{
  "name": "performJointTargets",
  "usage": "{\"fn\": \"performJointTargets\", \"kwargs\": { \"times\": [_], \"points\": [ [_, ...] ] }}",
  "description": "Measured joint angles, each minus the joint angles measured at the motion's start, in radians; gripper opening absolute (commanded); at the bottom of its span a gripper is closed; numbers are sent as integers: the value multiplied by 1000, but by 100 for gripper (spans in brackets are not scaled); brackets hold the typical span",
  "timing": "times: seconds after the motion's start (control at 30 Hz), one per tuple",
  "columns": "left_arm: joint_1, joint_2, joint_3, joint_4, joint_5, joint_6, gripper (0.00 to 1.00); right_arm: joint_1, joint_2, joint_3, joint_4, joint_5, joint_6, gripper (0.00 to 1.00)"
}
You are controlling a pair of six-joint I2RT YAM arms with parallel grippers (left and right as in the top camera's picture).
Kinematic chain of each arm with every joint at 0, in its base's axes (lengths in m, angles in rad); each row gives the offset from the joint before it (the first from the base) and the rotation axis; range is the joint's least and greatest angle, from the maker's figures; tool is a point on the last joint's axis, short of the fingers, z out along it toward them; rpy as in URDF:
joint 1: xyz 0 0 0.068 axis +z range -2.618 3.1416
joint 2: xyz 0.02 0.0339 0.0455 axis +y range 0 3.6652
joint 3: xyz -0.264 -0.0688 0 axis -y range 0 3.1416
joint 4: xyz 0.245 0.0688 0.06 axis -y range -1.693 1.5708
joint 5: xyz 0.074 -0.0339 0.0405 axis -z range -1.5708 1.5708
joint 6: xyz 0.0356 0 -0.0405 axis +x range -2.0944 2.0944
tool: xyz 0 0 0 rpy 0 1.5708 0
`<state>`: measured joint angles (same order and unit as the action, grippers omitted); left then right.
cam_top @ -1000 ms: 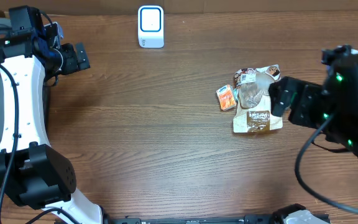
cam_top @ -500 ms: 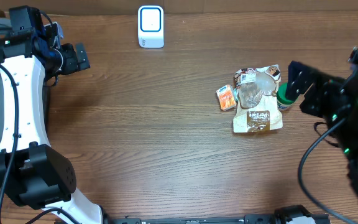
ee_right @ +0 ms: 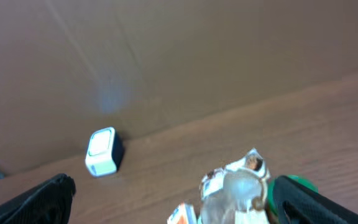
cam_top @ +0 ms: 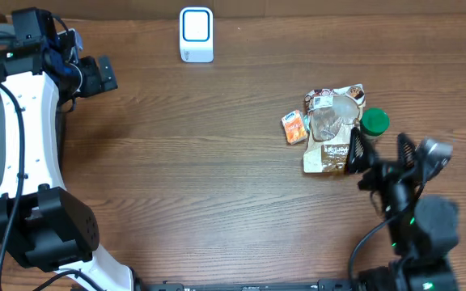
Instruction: Scan the item barcode
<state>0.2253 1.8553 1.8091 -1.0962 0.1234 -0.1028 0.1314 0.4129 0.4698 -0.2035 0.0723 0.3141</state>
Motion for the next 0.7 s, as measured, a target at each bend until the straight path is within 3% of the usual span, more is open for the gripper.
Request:
{"fn": "performJointTargets", "kwargs": {
  "times": [0.3,0.7],
  "points": [
    [0,0,0,0,0,0,100,0,-278,-342,114,-58,0,100],
    [0,0,0,0,0,0,99,0,-376,-451,114,-69,0,100]
  ]
}}
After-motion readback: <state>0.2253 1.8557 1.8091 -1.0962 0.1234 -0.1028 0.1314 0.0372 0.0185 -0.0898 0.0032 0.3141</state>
